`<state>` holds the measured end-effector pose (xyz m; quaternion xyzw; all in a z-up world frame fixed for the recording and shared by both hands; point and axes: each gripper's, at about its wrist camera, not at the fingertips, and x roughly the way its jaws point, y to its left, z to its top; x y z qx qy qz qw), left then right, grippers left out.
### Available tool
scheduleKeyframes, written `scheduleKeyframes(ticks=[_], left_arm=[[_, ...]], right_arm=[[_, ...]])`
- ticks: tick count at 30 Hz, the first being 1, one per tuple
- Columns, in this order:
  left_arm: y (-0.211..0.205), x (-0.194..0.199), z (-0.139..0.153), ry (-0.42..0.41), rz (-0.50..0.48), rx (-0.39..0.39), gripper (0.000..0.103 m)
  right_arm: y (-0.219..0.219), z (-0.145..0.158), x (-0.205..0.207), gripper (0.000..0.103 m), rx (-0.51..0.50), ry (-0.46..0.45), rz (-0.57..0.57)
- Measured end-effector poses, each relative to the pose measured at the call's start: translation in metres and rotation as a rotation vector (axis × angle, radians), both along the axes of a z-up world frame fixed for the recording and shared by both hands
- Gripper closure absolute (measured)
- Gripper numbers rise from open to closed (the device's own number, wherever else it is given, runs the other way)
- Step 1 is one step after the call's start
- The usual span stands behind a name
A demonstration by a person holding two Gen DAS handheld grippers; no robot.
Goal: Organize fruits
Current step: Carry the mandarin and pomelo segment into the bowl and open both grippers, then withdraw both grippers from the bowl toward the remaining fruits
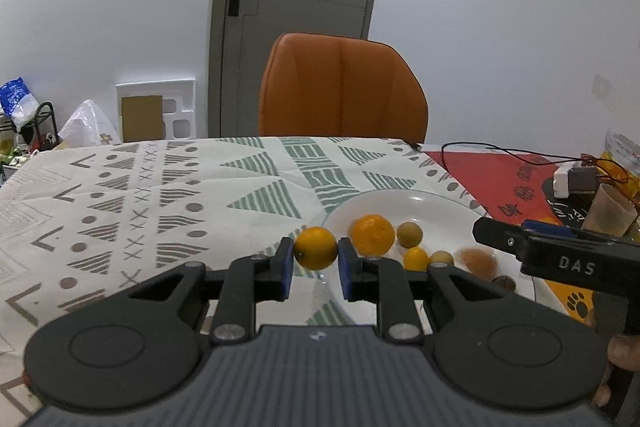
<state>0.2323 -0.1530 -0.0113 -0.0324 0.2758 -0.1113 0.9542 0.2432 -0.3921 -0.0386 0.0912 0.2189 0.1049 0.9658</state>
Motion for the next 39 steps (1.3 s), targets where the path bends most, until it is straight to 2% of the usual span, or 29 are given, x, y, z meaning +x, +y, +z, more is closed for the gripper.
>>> scheduleKeyframes(ticks=[10,15,21,24,26,29,35,39], left_arm=[[-0.020,0.005,-0.003,0.010,-0.048,-0.001,0.081],[-0.020,0.002,0.000,0.005,-0.056,0.011,0.075],[-0.008,-0.004,0.001,0.012,-0.014,0.022,0.057],[0.002,-0.008,0.002,0.016,0.010,0.019,0.043],[0.008,-0.010,0.004,0.021,0.032,0.020,0.032],[0.017,-0.016,0.006,0.006,0.056,0.017,0.024],[0.027,-0.026,0.009,-0.002,0.087,0.041,0.020],[0.036,-0.032,0.011,-0.011,0.116,0.049,0.017]], right_arm=[[-0.002,-0.006,-0.016,0.021,0.014,0.037,0.024],[0.002,-0.011,-0.020,0.021,0.023,0.050,0.031],[0.008,-0.015,-0.024,0.021,0.033,0.064,0.035],[0.012,-0.015,-0.026,0.020,0.037,0.064,0.036],[0.015,-0.014,-0.029,0.017,0.046,0.057,0.040],[0.019,-0.011,-0.032,0.011,0.040,0.048,0.045],[0.028,-0.008,-0.035,0.001,0.048,0.037,0.055],[0.032,-0.007,-0.037,0.000,0.064,0.032,0.054]])
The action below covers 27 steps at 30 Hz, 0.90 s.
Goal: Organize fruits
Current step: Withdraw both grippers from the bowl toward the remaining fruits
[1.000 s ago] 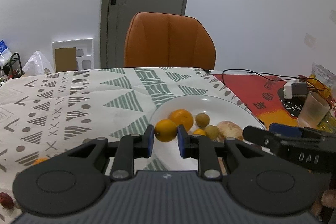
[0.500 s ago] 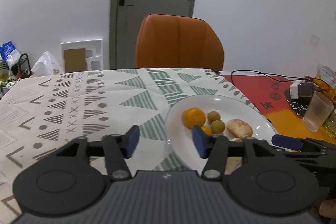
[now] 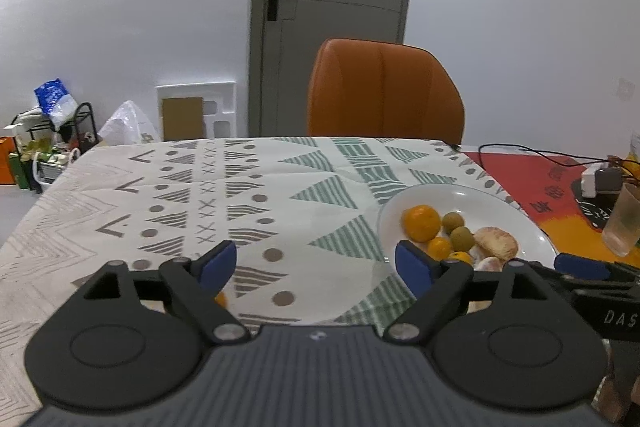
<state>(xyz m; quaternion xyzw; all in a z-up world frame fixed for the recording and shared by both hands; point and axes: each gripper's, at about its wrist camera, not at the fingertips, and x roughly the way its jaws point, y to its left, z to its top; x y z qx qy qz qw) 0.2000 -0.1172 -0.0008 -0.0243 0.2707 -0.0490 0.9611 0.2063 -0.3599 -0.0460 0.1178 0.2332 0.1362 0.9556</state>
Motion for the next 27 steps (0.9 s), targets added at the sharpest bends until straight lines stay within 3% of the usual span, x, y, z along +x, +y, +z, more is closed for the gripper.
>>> scheduleKeyframes(ticks=[8,27], left_arm=[[0.025,-0.012,0.003,-0.005,0.057,-0.008,0.012],[0.093,-0.045,0.009,-0.037,0.182,-0.053,0.011]], right_arm=[[0.013,-0.001,-0.005,0.000,0.021,-0.005,0.015],[0.067,0.005,-0.013,0.000,-0.009,-0.016,0.118]])
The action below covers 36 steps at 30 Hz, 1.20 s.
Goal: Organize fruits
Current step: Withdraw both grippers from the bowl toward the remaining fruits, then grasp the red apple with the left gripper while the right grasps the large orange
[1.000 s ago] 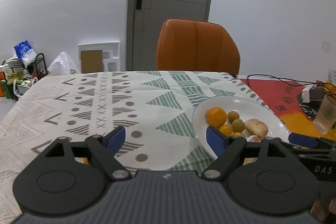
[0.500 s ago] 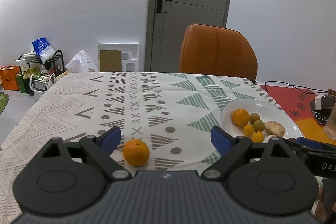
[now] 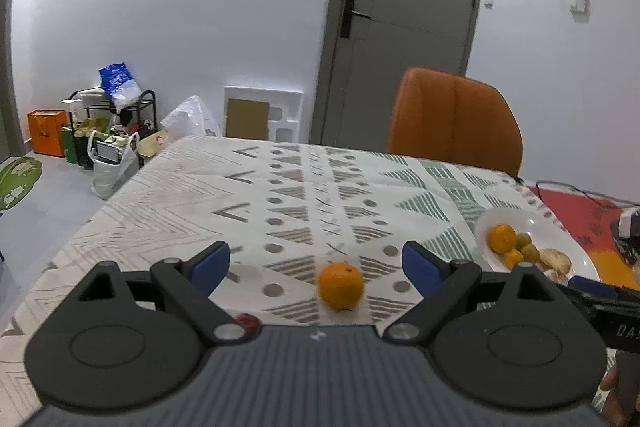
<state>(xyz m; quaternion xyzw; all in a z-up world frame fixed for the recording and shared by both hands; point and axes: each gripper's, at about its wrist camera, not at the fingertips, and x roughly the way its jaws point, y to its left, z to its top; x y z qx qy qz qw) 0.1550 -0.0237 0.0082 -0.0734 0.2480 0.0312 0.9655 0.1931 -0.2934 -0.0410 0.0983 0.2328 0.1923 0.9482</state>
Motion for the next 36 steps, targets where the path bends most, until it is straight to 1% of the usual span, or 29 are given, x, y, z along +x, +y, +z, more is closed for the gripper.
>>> scheduleKeyframes(ticks=[5,10,19,21,23,24,26,30,35,36], left_arm=[[0.022,-0.006,0.002,-0.003,0.038,-0.011,0.011],[0.042,-0.010,-0.005,0.006,0.077,-0.038,0.011],[0.056,-0.012,-0.020,0.032,0.087,-0.057,0.014],[0.058,-0.011,-0.024,0.037,0.088,-0.059,0.016],[0.059,-0.010,-0.028,0.050,0.088,-0.058,0.025],[0.060,-0.008,-0.030,0.059,0.084,-0.063,0.028],[0.061,-0.006,-0.035,0.076,0.072,-0.076,0.039],[0.061,-0.001,-0.046,0.102,0.050,-0.093,0.042],[0.055,0.009,-0.061,0.143,0.020,-0.103,0.059],[0.053,0.011,-0.063,0.147,0.014,-0.100,0.059]], right_arm=[[0.020,0.002,0.001,0.000,-0.007,-0.002,0.040],[0.040,0.001,0.001,0.000,-0.032,0.002,0.089],[0.063,-0.002,0.005,0.000,-0.063,0.035,0.130],[0.067,-0.003,0.005,0.000,-0.073,0.035,0.137],[0.071,-0.005,0.006,0.000,-0.083,0.038,0.142],[0.073,-0.005,0.006,0.000,-0.085,0.037,0.144],[0.076,-0.006,0.007,0.000,-0.090,0.036,0.150],[0.083,-0.007,0.008,0.000,-0.104,0.032,0.159],[0.090,-0.006,0.009,0.000,-0.120,0.022,0.166],[0.091,-0.006,0.010,0.000,-0.119,0.023,0.168]])
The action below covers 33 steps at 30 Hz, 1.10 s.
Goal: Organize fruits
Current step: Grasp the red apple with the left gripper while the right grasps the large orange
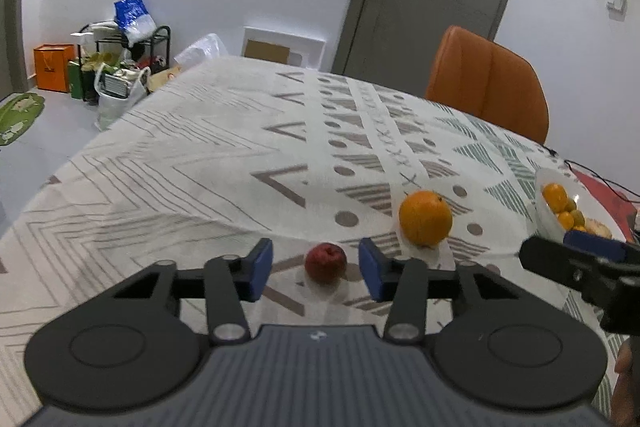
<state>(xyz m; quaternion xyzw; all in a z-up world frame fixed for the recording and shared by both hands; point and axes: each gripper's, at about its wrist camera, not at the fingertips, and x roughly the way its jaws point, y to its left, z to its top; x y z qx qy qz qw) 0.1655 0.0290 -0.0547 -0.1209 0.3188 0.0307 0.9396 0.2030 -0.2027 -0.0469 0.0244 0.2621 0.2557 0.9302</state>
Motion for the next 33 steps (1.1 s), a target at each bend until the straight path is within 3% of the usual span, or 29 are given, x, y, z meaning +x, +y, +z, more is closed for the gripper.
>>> scheduleKeyframes(ticks=[3,4,33], left_arm=[[-0.003,0.004,-0.006,0.010,-0.003,0.028,0.071],[-0.003,0.005,-0.006,0.013,0.003,0.035,0.080],[0.065,-0.012,0.012,-0.035,0.136,-0.014,0.081]], right_arm=[[0.004,-0.002,0.003,0.000,-0.003,0.003,0.006],[0.005,-0.002,0.003,0.000,-0.004,0.004,0.009],[0.067,-0.009,0.032,0.013,-0.046,0.038,0.117]])
